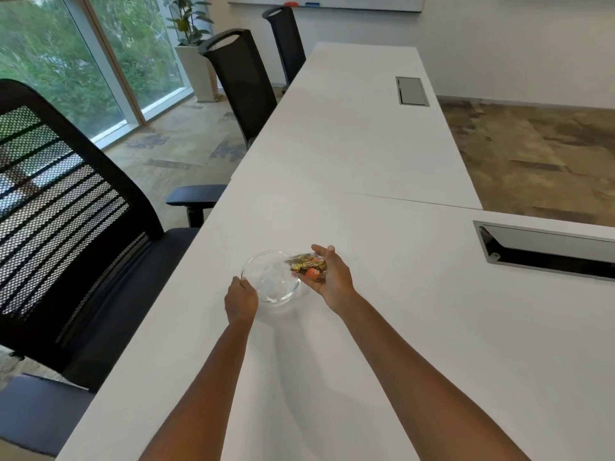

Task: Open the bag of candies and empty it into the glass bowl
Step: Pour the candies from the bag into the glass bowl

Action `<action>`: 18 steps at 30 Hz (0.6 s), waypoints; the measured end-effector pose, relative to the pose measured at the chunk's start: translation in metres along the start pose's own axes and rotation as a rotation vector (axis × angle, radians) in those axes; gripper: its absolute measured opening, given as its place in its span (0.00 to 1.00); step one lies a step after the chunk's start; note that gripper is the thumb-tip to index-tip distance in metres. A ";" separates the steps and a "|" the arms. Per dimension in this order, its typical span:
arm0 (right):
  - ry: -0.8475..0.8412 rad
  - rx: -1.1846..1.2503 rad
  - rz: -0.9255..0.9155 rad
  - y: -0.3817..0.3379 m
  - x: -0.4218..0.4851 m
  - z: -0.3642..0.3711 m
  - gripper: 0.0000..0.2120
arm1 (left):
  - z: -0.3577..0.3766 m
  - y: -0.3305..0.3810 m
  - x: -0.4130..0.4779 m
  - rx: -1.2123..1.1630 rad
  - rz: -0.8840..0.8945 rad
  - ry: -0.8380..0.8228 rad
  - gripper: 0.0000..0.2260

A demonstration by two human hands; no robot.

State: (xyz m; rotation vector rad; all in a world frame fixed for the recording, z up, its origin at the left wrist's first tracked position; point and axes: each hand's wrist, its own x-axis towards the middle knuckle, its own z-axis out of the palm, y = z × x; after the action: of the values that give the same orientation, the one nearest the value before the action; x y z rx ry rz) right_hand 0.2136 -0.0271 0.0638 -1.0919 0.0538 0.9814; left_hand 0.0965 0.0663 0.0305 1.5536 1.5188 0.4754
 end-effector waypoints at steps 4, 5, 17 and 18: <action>-0.012 -0.259 -0.078 0.003 0.005 0.012 0.20 | 0.002 -0.003 0.002 -0.050 0.002 0.007 0.17; -0.016 -0.320 -0.096 0.003 0.006 0.014 0.19 | 0.003 -0.004 0.002 -0.058 0.002 0.016 0.18; -0.162 -0.875 -0.404 0.000 0.002 0.042 0.17 | 0.007 -0.007 0.000 -0.052 0.000 0.053 0.18; -0.176 -0.888 -0.426 -0.001 0.002 0.044 0.17 | 0.008 -0.007 0.001 -0.050 0.001 0.049 0.18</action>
State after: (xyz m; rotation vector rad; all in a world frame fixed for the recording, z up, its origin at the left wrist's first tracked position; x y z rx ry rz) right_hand 0.1974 0.0077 0.0862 -1.7174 -0.7955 0.7010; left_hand 0.0986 0.0636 0.0207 1.5138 1.5320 0.5520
